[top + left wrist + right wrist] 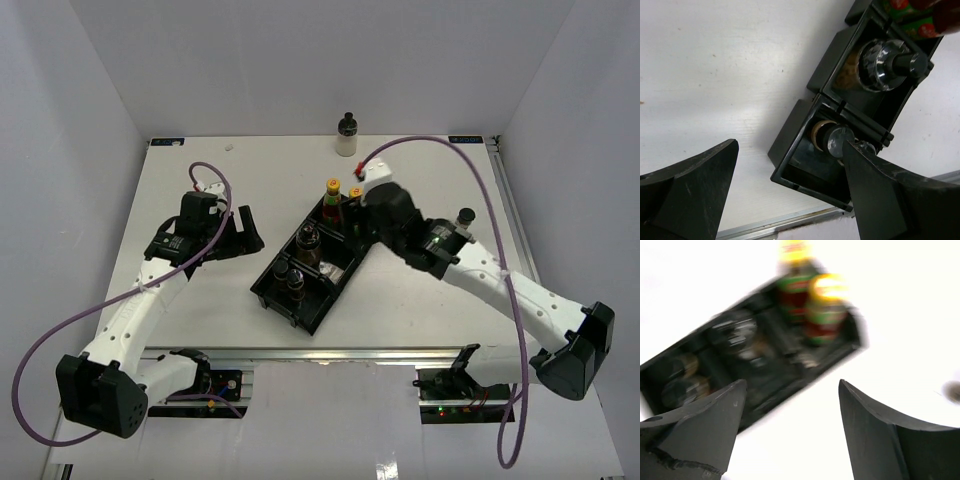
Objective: Organize the condiment bottles
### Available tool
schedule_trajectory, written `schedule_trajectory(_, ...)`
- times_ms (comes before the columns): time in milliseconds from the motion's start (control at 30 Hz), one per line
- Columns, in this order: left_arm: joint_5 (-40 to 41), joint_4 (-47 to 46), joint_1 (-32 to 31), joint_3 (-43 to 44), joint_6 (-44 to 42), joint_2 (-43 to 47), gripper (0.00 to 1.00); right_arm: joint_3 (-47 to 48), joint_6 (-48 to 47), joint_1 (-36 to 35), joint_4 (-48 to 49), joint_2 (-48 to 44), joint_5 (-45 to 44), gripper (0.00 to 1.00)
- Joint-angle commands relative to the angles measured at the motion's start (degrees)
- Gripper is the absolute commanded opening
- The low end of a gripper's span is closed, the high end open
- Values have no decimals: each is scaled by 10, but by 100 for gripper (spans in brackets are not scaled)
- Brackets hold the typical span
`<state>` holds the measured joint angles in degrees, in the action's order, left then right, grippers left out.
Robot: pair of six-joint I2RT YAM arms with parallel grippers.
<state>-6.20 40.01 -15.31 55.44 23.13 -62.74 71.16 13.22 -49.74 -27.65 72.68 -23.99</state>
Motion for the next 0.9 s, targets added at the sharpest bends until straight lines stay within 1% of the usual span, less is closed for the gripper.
schedule_trajectory(0, -37, -35, 3, -14, -7, -13, 96, 21, -15, 166, -43, -26, -17, 83)
schedule_trajectory(33, -38, -36, 3, -14, -9, -15, 96, 20, -16, 196, -39, -26, -10, 84)
schedule_trajectory(100, -41, -39, 3, -14, -11, -17, 96, 9, -17, 289, -27, -22, 37, 85)
schedule_trajectory(167, -47, -41, 3, -14, -15, -17, 96, -4, -15, 364, -9, -13, 77, 86)
schedule_trajectory(300, -39, -36, 3, -13, -30, -23, 96, -12, -22, 427, 7, 28, 85, 88)
schedule_trajectory(400, -22, -31, 3, -12, -40, -25, 96, -22, -23, 457, 25, 50, 92, 88)
schedule_trajectory(533, -29, -42, 3, -22, -39, -21, 96, -45, -27, 476, 44, 75, 74, 88)
schedule_trajectory(733, -35, -59, 3, -43, -34, -22, 96, -69, -38, 511, 81, 104, 94, 88)
schedule_trajectory(867, -36, -70, 3, -55, -34, -26, 96, -68, -46, 518, 91, 136, 96, 87)
